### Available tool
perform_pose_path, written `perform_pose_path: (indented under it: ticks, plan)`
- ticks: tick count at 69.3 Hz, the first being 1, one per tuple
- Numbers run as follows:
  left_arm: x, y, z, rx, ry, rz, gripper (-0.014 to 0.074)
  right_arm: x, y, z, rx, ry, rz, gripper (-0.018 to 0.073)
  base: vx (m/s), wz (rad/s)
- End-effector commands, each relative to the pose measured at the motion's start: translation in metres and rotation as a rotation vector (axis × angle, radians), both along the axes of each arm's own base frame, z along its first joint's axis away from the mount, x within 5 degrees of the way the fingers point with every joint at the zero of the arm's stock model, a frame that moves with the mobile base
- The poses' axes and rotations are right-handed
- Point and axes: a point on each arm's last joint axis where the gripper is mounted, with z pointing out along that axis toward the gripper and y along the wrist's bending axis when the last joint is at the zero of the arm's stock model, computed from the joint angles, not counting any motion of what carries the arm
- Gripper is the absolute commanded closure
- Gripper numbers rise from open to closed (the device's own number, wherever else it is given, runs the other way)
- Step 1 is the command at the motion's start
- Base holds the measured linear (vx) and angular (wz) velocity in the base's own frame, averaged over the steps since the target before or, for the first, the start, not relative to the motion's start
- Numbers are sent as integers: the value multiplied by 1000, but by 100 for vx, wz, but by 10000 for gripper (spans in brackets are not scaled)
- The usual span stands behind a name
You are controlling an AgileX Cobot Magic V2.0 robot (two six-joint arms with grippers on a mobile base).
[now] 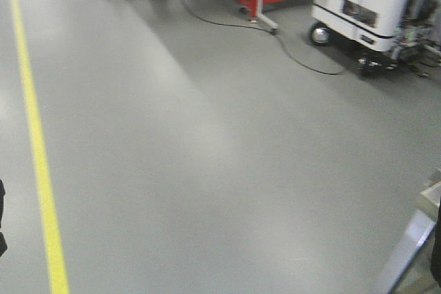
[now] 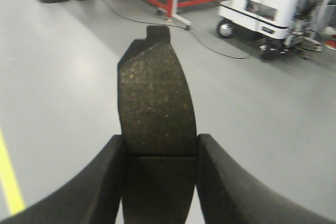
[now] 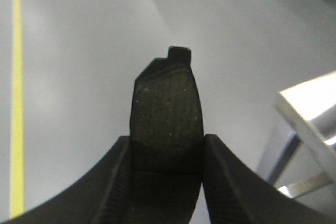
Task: Move and align brake pads A on conveyor
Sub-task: 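Drive the base across the hall holding both brake pads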
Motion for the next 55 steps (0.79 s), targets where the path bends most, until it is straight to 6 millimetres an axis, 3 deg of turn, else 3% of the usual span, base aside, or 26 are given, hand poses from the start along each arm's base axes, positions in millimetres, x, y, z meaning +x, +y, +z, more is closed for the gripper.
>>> perform_pose_path:
  ticks: [1,30,55]
  plan:
    - [3,0,18,-33,-119,6,603,4,0,17,8,-120,-4,566,-18,68]
    - [3,0,18,-33,-119,6,603,4,0,17,8,-120,-4,566,-11,56]
    - [3,0,18,-33,-119,6,603,4,0,17,8,-120,-4,566,8,45]
